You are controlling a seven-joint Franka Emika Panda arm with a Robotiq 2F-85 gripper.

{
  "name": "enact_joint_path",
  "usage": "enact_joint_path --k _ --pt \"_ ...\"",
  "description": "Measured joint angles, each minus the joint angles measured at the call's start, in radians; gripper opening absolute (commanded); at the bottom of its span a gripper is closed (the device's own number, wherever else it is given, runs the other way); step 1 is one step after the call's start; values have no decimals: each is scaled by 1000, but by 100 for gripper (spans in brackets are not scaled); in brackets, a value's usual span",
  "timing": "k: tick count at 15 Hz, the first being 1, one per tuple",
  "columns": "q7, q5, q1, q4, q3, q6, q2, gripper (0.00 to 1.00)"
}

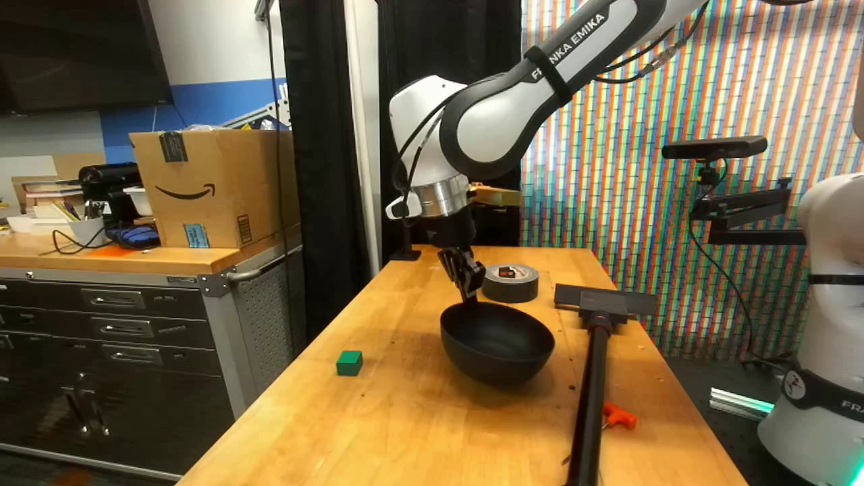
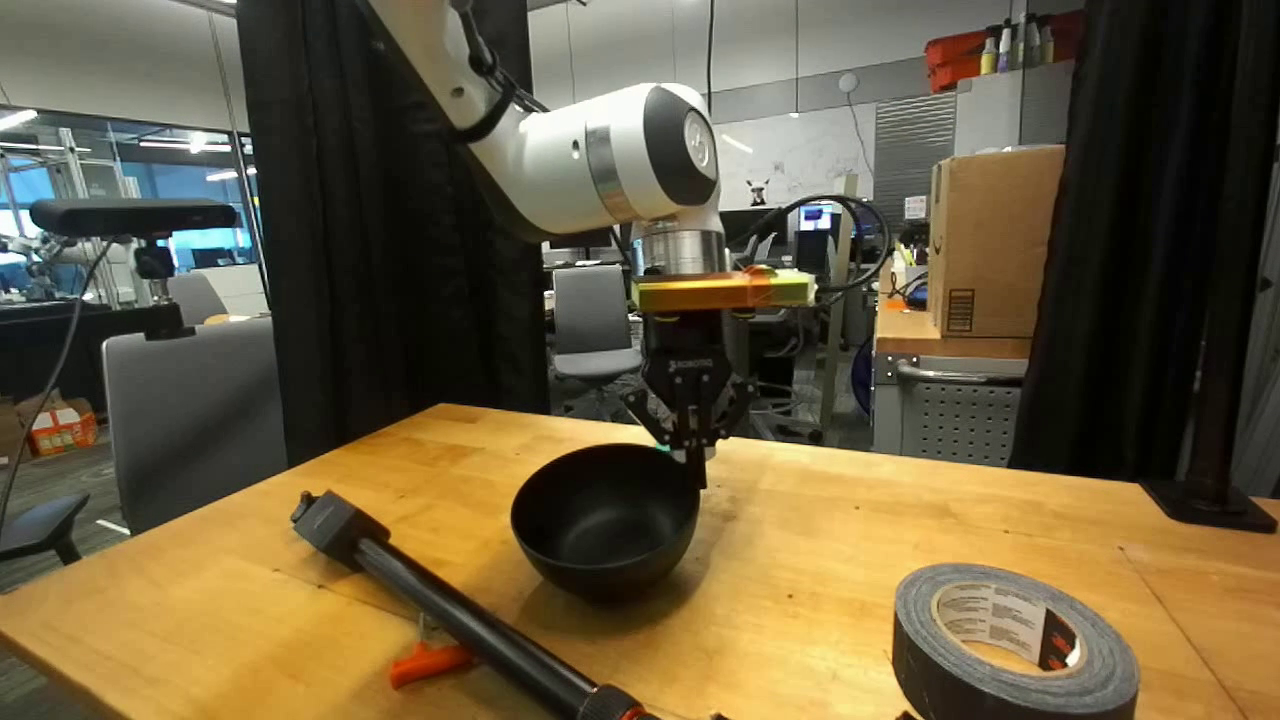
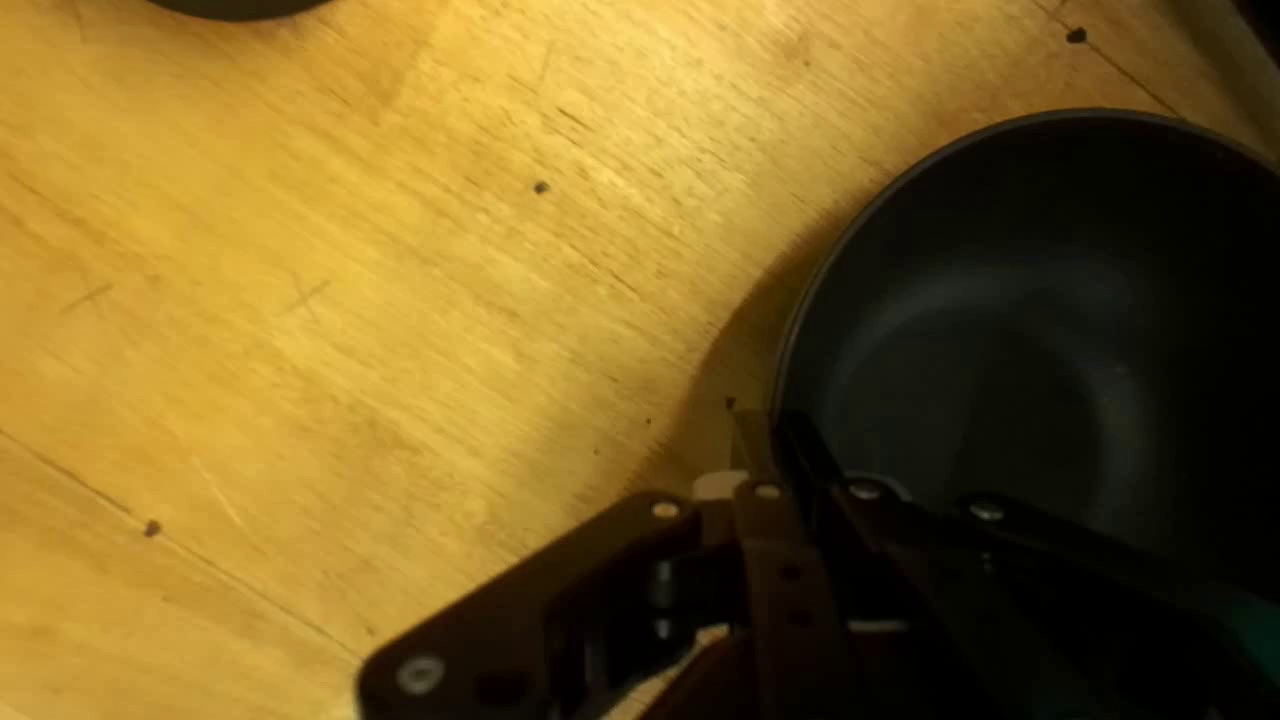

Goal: Move the black bowl to the right

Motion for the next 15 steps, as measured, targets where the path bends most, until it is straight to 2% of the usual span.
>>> enact_joint_path --k 8,15 --pt "-2 -58 -53 56 -52 3 13 1" --pt "-41 -66 -127 84 -103 49 67 1"
